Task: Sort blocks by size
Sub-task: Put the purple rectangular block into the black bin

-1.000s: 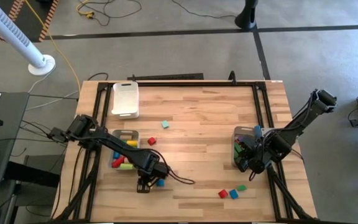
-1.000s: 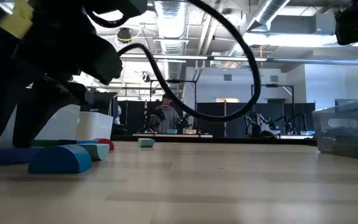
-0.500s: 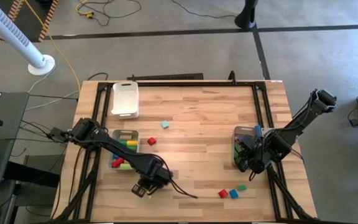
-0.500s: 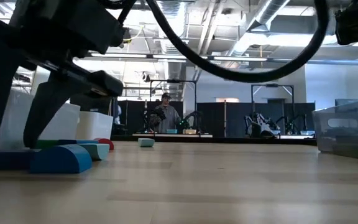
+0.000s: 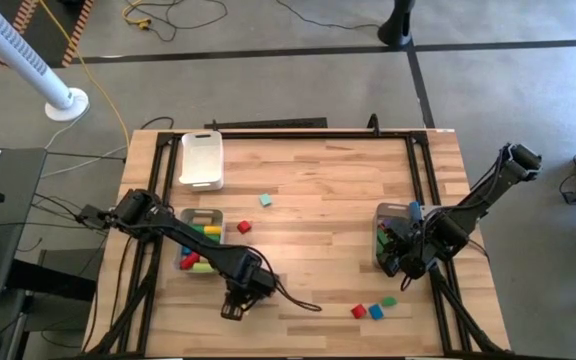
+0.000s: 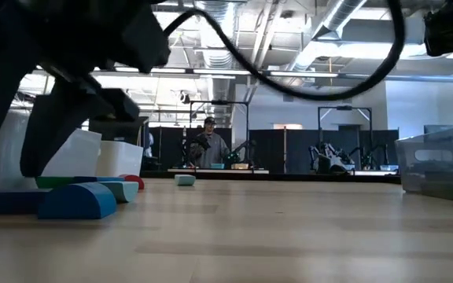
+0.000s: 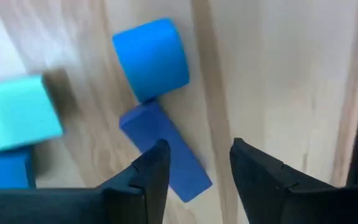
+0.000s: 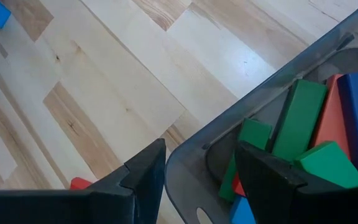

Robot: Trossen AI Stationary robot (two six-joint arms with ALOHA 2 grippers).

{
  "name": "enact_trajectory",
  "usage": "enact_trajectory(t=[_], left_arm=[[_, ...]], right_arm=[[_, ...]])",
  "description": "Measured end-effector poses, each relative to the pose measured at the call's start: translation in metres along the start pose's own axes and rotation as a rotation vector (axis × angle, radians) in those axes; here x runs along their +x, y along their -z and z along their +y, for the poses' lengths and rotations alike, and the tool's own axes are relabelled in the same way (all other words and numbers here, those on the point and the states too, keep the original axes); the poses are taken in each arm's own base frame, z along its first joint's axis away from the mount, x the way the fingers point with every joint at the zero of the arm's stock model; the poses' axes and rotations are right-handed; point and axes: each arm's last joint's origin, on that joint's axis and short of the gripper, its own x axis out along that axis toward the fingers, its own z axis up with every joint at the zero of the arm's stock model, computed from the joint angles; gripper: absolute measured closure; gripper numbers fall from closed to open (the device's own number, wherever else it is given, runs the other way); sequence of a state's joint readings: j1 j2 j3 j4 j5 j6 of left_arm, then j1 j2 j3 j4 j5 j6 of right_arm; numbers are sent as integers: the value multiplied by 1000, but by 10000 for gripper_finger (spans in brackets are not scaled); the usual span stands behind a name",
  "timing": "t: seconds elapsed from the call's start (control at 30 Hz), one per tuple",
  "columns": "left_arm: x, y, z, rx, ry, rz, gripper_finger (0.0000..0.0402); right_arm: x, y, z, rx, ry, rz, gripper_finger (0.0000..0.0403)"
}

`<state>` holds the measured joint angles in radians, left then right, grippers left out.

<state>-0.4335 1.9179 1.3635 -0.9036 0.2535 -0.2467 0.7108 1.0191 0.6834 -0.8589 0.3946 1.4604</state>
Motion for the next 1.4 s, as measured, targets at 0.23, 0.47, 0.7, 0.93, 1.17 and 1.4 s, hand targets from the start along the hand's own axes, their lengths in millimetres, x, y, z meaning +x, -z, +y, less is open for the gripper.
enact_trajectory(t=[0.23, 0.47, 0.7, 0.93, 1.17, 1.4], left_arm=[[4, 0, 4, -61, -55, -31, 198], [4, 0, 4, -117, -65, -38, 184], [7, 1, 7, -169, -135, -56, 183], [23, 9, 11, -202, -38, -39, 183], [25, 10, 12, -192, -42, -45, 237], [25, 8, 12, -109, -35, -57, 316]], right_arm=[[0, 0, 0, -2, 0, 0, 184], [0, 0, 0, -1, 0, 0, 184], [0, 0, 0, -1, -1, 0, 184], [0, 0, 0, -2, 0, 0, 184], [0, 0, 0, -4, 5, 0, 184], [1, -3, -1, 12, 11, -6, 184]])
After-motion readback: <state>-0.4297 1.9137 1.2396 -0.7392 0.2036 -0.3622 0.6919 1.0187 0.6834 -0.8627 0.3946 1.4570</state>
